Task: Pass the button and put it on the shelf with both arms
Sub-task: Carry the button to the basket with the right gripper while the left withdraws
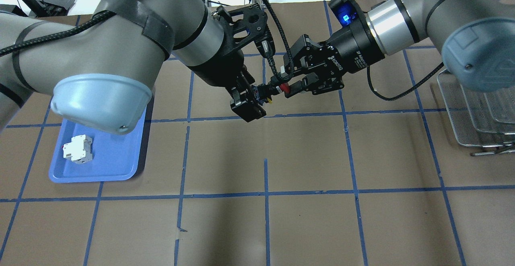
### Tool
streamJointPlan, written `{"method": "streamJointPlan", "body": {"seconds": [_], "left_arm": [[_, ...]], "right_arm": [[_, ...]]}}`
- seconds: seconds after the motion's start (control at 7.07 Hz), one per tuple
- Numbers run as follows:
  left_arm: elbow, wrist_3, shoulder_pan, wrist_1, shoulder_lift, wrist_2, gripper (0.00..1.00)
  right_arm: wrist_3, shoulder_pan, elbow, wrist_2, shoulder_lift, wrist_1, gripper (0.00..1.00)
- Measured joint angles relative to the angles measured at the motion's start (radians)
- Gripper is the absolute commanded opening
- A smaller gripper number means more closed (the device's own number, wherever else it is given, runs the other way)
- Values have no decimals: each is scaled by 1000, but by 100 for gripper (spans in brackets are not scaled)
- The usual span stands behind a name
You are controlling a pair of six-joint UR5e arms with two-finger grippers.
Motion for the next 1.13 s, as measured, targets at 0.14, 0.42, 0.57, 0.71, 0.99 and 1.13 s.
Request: {"method": "streamJointPlan", "body": {"seconds": [0.14, 0.42, 0.57, 0.71, 0.99, 1.13], "left_arm": [[12, -10, 27, -43, 7, 6, 85], [27, -92, 154, -154, 15, 23, 92], [26, -174, 223, -197, 14, 53, 92], [21, -274, 262, -220, 13, 133, 92], [19, -506, 284, -231, 15, 260, 100], [20, -655, 281, -228, 15, 276, 100]], "right_arm": [[1, -14, -44, -118, 1, -11, 39], [1, -59, -108, -431, -2, -75, 39], [-4, -92, -120, -578, -4, -118, 39], [-18, -142, -124, -696, -4, -145, 34], [-119, -284, -124, -867, 0, -216, 34], [-160, -352, -120, -945, 8, -292, 34]]}}
